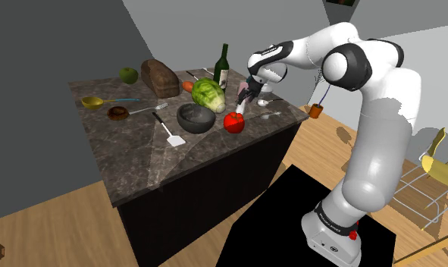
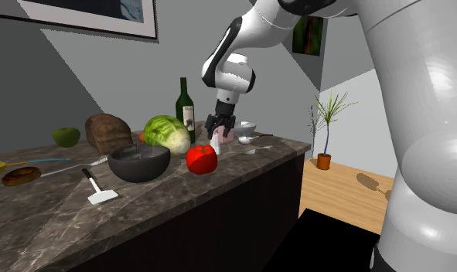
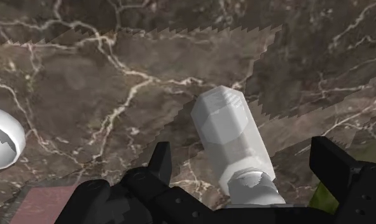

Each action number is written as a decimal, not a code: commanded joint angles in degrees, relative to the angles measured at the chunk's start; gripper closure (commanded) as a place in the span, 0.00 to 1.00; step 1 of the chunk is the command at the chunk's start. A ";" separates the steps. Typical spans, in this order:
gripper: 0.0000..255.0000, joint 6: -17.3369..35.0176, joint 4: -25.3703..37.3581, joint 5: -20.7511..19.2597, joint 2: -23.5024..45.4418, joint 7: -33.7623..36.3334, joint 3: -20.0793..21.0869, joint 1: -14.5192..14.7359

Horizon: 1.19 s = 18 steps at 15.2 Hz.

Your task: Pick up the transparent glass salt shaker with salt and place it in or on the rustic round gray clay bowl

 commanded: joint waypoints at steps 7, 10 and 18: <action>0.00 0.56 -0.01 0.36 0.56 -0.18 0.21 -0.04; 1.00 0.56 -0.01 0.35 0.56 -0.18 0.21 -0.03; 1.00 0.56 -0.01 0.36 0.56 -0.18 0.21 -0.04</action>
